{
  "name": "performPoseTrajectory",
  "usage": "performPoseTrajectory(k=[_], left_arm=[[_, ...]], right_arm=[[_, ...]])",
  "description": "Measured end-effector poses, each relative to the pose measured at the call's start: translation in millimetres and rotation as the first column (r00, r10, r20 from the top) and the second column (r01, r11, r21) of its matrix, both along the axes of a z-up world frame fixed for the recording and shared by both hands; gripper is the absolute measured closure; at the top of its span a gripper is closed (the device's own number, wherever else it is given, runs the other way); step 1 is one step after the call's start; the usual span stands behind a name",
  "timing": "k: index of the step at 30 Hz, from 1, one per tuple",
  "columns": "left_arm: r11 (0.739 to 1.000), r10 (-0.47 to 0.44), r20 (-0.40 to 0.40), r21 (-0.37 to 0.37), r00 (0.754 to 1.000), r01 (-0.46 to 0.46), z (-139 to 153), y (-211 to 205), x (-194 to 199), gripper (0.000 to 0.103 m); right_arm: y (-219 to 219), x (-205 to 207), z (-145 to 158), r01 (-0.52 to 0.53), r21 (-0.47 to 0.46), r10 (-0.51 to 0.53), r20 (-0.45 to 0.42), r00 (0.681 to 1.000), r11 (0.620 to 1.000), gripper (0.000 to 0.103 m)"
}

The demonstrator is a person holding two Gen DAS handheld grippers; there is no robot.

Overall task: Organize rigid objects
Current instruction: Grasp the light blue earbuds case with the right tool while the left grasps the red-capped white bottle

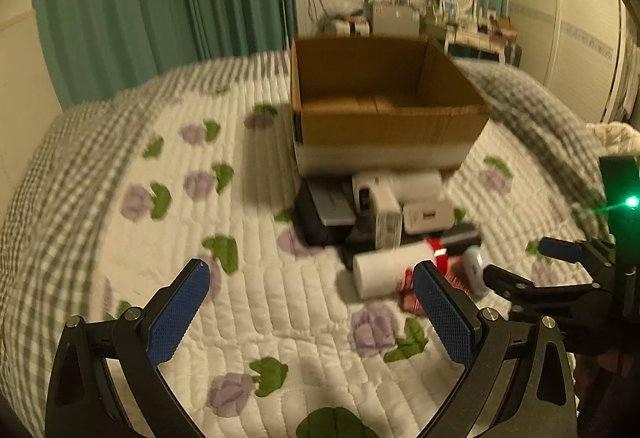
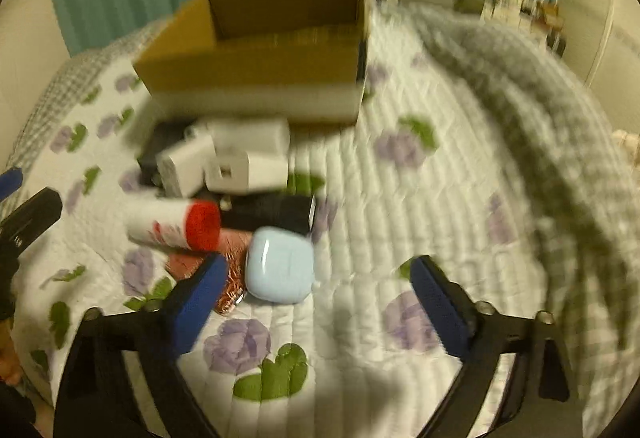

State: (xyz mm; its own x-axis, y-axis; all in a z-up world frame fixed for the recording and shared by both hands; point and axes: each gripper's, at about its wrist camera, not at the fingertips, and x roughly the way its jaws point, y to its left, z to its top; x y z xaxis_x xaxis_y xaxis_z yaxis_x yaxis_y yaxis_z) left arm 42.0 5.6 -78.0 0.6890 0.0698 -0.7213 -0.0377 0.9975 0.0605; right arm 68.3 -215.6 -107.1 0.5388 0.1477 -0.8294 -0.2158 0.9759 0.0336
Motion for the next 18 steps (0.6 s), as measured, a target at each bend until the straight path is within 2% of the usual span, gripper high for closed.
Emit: performPoseTrajectory(k=[3, 4, 9, 10, 12, 16, 18], left_arm=[[1.000, 0.007, -0.047, -0.022, 0.999, -0.008, -10, 0, 6, 0.000], [0.999, 0.010, -0.059, -0.030, 0.998, -0.012, -12, 1, 8, 0.000], [1.000, 0.012, -0.086, -0.024, 0.996, -0.014, -16, -4, 12, 0.000], [1.000, 0.010, -0.089, -0.024, 0.996, -0.012, -16, -6, 13, 0.000], [1.000, -0.001, -0.099, -0.028, 0.995, -0.002, -17, -12, 16, 0.000], [1.000, -0.020, -0.127, -0.013, 0.992, 0.019, -21, -26, 22, 0.000], [0.999, -0.029, -0.142, -0.030, 0.989, 0.025, -22, -32, 26, 0.000]], right_arm=[[9, 8, -16, -0.041, -0.012, 0.040, -0.042, 0.998, 0.999, 0.018], [12, 13, -23, -0.044, -0.011, 0.043, -0.066, 0.997, 0.999, 0.022], [3, 27, -40, 0.023, 0.034, -0.019, -0.105, 0.994, 0.999, 0.024], [2, 27, -41, 0.025, 0.036, -0.021, -0.105, 0.994, 0.999, 0.030], [-1, 25, -42, 0.017, 0.058, -0.011, -0.104, 0.995, 0.998, 0.050], [-7, 24, -39, 0.027, 0.089, -0.018, -0.103, 0.995, 0.996, 0.050], [-11, 25, -26, 0.045, 0.088, -0.038, -0.079, 0.996, 0.995, 0.050]])
